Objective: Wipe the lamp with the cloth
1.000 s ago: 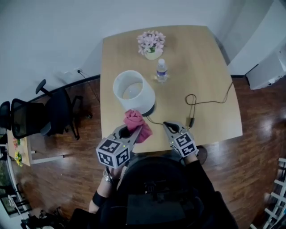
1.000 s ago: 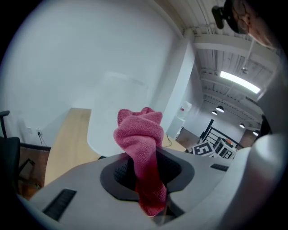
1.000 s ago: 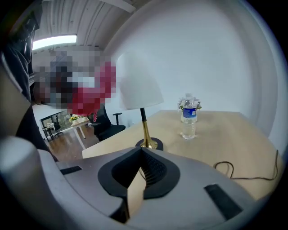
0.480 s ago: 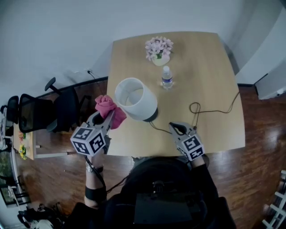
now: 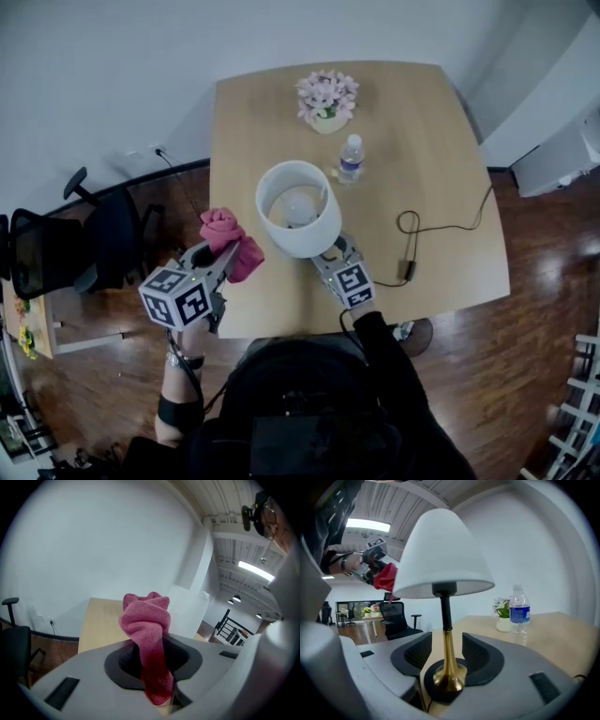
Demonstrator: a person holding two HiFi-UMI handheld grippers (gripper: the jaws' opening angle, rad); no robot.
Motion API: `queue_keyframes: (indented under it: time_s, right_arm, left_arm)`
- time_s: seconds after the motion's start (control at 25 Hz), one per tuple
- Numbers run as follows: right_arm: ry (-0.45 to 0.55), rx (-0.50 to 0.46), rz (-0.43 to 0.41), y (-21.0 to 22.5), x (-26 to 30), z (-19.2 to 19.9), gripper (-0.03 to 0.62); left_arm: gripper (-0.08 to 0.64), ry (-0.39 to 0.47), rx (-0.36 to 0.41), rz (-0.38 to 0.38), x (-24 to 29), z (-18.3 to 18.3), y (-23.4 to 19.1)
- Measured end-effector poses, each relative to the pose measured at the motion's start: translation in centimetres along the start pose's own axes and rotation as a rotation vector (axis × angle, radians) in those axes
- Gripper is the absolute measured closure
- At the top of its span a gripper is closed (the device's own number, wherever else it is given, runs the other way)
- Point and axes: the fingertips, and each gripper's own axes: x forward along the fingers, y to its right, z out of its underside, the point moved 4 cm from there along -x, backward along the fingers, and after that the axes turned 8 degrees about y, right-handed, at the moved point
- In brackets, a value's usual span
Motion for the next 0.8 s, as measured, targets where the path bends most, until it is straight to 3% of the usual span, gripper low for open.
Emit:
queue_keyframes:
  time_s: [0.12,0.28,0.44,0.6,0.8]
  right_arm:
    - [0.041,-0.038,0.052,0.1,2.9,0.0,0.385]
    - [0.080,-0.128,0.059,-0.1,5.0,0.3,0.500]
    - [0.116,-0.137,0.072,0.0,5.4,0.3,0.522]
    - [0.072,-0.200,0.063,-1.2,6.0,-0.2,0.525]
    - [0.010,-0.357,-0.007,-4.5,7.8,-1.1,0.529]
  left_arm:
    - [0.459,-0.027,-0.013,0.012,-0.3,0.7,-0.7]
    - [0.459,-0.073,-0.025,0.021,-0.7,3.1,-0.5]
    - [0.459,-0.131,-0.036,0.033,-1.1,5.6,0.5]
    - [0.459,-0.170,-0.009,0.037,-2.2,6.4,1.9]
    - [0.459,-0.214,0.014,0.008,-5.0,7.6,3.4]
